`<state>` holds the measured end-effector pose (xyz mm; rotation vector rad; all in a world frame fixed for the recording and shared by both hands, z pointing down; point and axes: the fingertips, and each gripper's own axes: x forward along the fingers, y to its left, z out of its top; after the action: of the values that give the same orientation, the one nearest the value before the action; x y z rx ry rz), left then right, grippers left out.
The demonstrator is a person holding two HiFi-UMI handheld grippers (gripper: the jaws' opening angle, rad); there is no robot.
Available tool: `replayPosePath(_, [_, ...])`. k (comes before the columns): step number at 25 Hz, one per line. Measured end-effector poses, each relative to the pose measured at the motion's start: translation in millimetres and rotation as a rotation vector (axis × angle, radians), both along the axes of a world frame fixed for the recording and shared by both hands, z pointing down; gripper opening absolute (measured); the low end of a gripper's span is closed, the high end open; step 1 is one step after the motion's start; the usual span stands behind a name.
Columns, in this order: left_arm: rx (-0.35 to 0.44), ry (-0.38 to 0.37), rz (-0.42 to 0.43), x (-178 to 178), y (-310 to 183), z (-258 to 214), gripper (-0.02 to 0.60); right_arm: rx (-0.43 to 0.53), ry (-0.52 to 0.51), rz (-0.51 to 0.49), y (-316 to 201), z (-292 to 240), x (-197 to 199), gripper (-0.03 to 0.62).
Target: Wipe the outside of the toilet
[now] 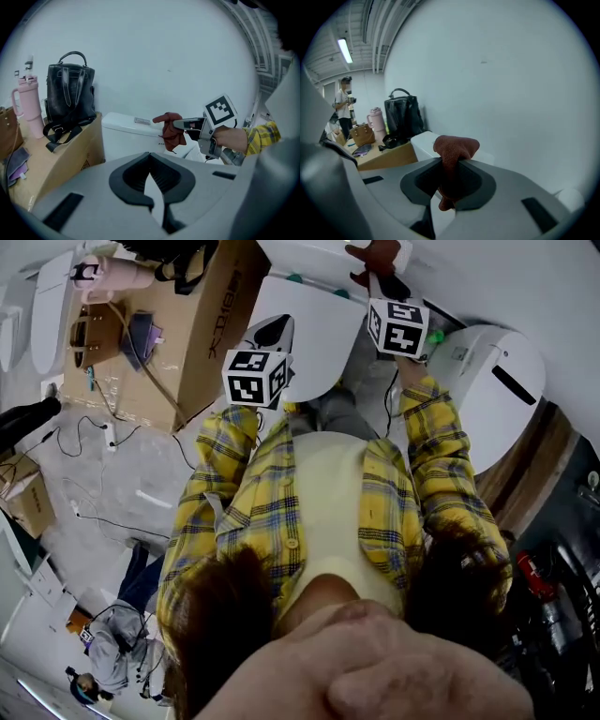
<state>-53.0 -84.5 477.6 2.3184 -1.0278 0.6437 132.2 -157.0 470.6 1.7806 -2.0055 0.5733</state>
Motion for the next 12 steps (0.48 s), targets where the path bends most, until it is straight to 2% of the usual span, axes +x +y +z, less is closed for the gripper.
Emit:
replayPosePath(6, [0.000,-0.013,-0.086,-26,1,0,0.009,0.015,-0.029,-0.233,-14,1,-90,0.084])
replayPosePath(12, [-0.017,-0.026,-0.195,-63,2,6,0.009,0.005,-0.023,-0.412,-35,20,-171,0.084])
